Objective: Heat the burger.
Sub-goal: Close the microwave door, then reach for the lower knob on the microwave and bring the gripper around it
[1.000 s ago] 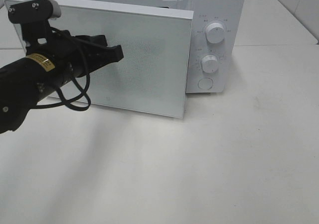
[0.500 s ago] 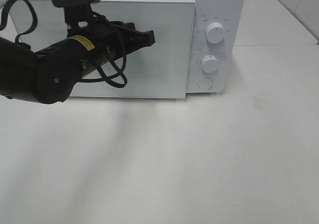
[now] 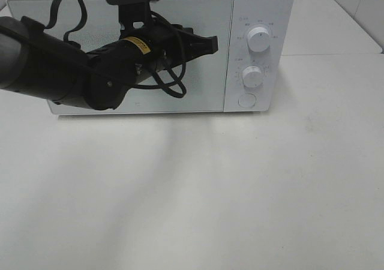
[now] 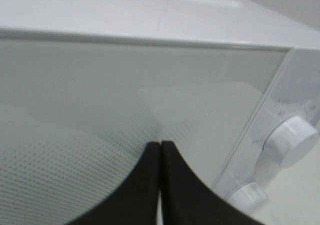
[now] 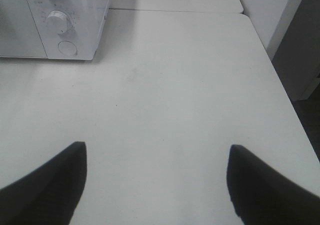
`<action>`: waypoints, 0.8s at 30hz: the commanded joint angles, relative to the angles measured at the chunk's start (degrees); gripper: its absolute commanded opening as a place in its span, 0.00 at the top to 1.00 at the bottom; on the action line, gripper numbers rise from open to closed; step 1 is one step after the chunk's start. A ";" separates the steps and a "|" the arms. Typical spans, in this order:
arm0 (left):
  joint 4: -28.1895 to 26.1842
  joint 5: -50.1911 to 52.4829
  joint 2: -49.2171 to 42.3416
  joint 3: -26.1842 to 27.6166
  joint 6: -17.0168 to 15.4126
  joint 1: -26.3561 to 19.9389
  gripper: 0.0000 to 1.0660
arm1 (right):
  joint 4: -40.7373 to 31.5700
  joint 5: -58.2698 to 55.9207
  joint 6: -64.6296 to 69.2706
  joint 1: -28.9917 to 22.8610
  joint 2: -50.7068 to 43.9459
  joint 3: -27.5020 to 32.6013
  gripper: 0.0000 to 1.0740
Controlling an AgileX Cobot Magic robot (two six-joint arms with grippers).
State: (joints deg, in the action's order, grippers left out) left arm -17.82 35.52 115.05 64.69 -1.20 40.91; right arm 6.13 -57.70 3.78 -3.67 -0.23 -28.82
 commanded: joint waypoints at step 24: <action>-7.96 -35.52 -6.93 3.50 9.40 3.78 1.00 | 0.40 0.69 -0.40 0.23 -1.60 0.17 0.30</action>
State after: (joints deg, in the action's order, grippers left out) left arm -25.61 4.41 109.43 67.95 7.73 44.35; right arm 6.13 -57.70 3.78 -3.67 -0.23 -28.82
